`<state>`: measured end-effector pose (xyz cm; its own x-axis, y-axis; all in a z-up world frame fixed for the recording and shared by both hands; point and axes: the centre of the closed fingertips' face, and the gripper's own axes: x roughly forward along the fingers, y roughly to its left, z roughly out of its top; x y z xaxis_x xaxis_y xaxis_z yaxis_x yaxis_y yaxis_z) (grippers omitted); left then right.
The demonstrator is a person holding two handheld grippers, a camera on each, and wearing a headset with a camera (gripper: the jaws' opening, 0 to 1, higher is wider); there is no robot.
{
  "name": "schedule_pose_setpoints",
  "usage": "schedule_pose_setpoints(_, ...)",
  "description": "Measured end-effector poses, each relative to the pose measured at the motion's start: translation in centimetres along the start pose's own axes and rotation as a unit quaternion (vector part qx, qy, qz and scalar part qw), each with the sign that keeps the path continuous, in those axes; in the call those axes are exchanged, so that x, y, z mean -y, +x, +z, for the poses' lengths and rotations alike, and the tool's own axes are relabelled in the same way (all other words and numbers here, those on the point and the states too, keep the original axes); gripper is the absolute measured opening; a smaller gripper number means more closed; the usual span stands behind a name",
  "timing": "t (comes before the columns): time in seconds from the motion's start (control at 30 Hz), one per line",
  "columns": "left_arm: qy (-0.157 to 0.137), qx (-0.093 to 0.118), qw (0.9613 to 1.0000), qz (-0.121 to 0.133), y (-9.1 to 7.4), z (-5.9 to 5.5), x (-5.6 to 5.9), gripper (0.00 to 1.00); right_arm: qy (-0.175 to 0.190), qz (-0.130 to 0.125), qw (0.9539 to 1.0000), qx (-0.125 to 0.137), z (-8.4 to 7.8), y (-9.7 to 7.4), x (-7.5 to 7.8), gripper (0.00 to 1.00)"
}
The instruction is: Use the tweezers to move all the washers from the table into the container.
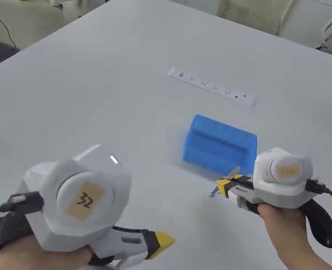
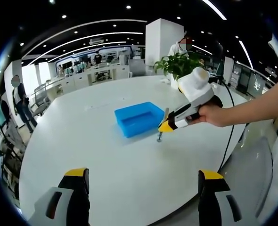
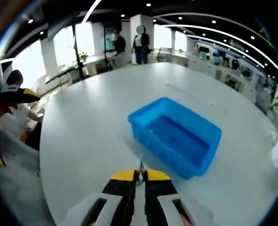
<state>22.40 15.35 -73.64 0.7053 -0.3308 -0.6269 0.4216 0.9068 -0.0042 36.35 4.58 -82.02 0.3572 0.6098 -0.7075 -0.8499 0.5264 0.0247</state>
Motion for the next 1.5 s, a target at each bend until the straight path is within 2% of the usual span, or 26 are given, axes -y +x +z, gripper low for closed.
schedule_pose_setpoints(0.43, 0.015, 0.001, 0.9999, 0.007, -0.5, 0.5, -0.1, 0.98, 0.004, 0.000, 0.9999, -0.011, 0.0, -0.3, -0.1, 0.02)
schedule_pose_setpoints(0.67, 0.023, 0.006, 0.9997, 0.009, -0.5, 0.9, -0.1, 0.98, 0.018, 0.005, 0.9998, 0.003, 1.2, -1.3, 0.0, 0.02)
schedule_pose_setpoints(0.87, 0.031, 0.001, 0.9995, 0.004, -0.4, 0.8, 0.3, 0.98, 0.019, 0.003, 0.9997, 0.013, 2.1, -2.4, -0.1, 0.02)
schedule_pose_setpoints(1.0, 0.032, 0.007, 0.9995, 0.001, -0.7, 1.2, 0.7, 0.98, 0.024, 0.000, 0.9995, 0.021, 2.5, -3.1, 0.3, 0.02)
schedule_pose_setpoints(1.3, 0.035, 0.010, 0.9993, 0.007, -1.0, 1.3, 0.6, 0.98, 0.020, -0.003, 0.9991, 0.037, 3.8, -4.2, 0.8, 0.02)
schedule_pose_setpoints(1.5, 0.036, 0.012, 0.9992, 0.011, -1.2, 1.3, 0.6, 0.98, 0.010, -0.002, 0.9987, 0.049, 5.0, -4.7, 0.4, 0.02)
